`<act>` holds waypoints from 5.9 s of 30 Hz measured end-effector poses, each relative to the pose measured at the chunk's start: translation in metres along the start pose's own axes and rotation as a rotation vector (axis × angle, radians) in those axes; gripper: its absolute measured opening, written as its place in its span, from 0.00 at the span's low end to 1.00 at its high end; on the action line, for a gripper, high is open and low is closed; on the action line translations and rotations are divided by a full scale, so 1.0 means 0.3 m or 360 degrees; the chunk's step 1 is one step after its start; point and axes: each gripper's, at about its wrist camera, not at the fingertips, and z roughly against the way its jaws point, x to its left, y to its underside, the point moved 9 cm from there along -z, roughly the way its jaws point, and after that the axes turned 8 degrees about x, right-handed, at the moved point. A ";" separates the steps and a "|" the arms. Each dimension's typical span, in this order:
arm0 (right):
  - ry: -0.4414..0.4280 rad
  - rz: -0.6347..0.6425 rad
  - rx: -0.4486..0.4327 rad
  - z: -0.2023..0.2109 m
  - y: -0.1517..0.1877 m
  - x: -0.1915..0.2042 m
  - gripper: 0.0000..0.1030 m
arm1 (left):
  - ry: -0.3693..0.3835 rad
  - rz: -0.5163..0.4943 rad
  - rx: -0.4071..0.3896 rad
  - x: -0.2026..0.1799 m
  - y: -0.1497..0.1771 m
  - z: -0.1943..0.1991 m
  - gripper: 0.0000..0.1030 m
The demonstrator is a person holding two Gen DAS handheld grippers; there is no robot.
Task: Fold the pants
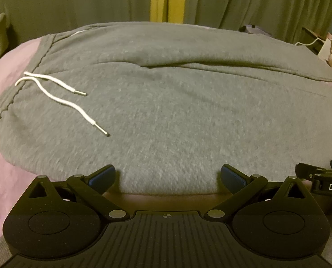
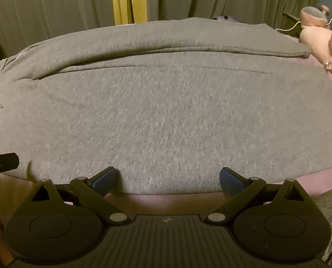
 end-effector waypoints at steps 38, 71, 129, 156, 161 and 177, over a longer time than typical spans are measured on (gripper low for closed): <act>-0.0023 -0.0310 0.0117 -0.071 -0.150 -0.176 0.96 | 0.0026 0.0101 -0.0006 0.016 -0.046 -0.016 1.00; -0.0038 -0.0986 -0.0153 -0.568 -1.277 -0.533 0.47 | -0.0408 0.0434 -0.0513 0.223 -0.346 -0.313 1.00; 0.0617 -0.0242 -0.0252 -0.239 -0.507 -0.537 0.49 | -0.0376 0.0449 -0.0497 0.182 -0.280 -0.253 1.00; -0.0090 -0.1548 -0.0399 -0.134 -0.241 -0.996 0.21 | -0.0211 0.0524 -0.0629 0.217 -0.335 -0.167 1.00; -0.0386 -0.1546 -0.0367 -0.198 -0.277 -0.922 0.37 | -0.0171 0.0562 -0.0660 0.285 -0.464 -0.103 1.00; -0.0434 -0.1561 -0.0496 -0.240 -0.278 -0.941 0.10 | 0.0235 0.0998 -0.0320 0.517 -1.024 -0.440 0.65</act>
